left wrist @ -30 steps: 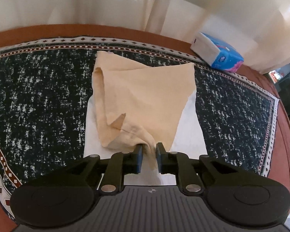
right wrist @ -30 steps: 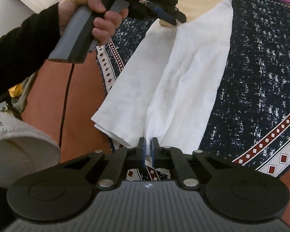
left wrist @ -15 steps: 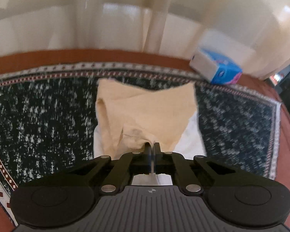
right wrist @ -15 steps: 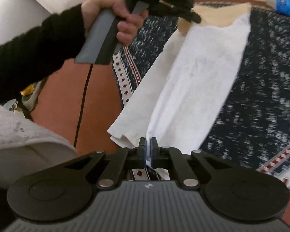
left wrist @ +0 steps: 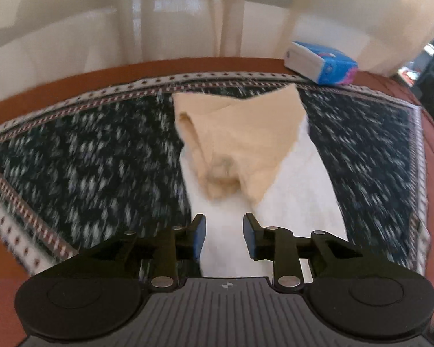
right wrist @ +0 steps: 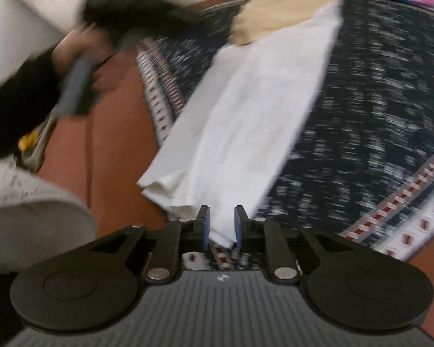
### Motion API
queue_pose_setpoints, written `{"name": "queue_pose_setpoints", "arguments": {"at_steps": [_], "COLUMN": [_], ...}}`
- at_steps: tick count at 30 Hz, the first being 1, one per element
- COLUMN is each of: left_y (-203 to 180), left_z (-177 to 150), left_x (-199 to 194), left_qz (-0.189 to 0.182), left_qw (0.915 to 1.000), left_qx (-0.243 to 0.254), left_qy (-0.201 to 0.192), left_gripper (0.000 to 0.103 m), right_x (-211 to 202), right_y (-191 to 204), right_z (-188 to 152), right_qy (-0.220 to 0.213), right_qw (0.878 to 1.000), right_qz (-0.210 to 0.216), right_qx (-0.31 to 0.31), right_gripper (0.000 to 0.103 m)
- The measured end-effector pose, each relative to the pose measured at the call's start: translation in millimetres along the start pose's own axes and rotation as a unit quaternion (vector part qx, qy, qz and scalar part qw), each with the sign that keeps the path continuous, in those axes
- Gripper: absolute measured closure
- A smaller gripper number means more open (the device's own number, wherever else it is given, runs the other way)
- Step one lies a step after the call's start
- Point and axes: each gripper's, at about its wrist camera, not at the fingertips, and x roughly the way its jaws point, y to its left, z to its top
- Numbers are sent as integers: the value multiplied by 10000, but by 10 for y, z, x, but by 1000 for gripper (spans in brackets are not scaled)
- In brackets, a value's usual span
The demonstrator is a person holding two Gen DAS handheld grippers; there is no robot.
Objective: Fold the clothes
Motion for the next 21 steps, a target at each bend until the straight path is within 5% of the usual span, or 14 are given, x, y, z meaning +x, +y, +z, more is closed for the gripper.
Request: {"name": "queue_pose_setpoints", "arguments": {"at_steps": [10, 20, 21], "left_y": [223, 251, 224], "left_z": [-1182, -1425, -1429], "left_x": [-486, -440, -429], "left_qz": [-521, -1016, -1031], "left_qw": [9902, 9774, 9776], "left_qx": [-1031, -1752, -1731], "left_qy": [788, 610, 616], "left_gripper": [53, 53, 63], "right_x": [44, 132, 135], "right_y": [-191, -250, -251], "right_z": [-97, -122, -120], "right_qy": [-103, -143, -136], "right_qw": [9981, 9957, 9959], "right_qz": [118, 281, 271], "right_qx": [590, 867, 847], "right_gripper": [67, 73, 75]}}
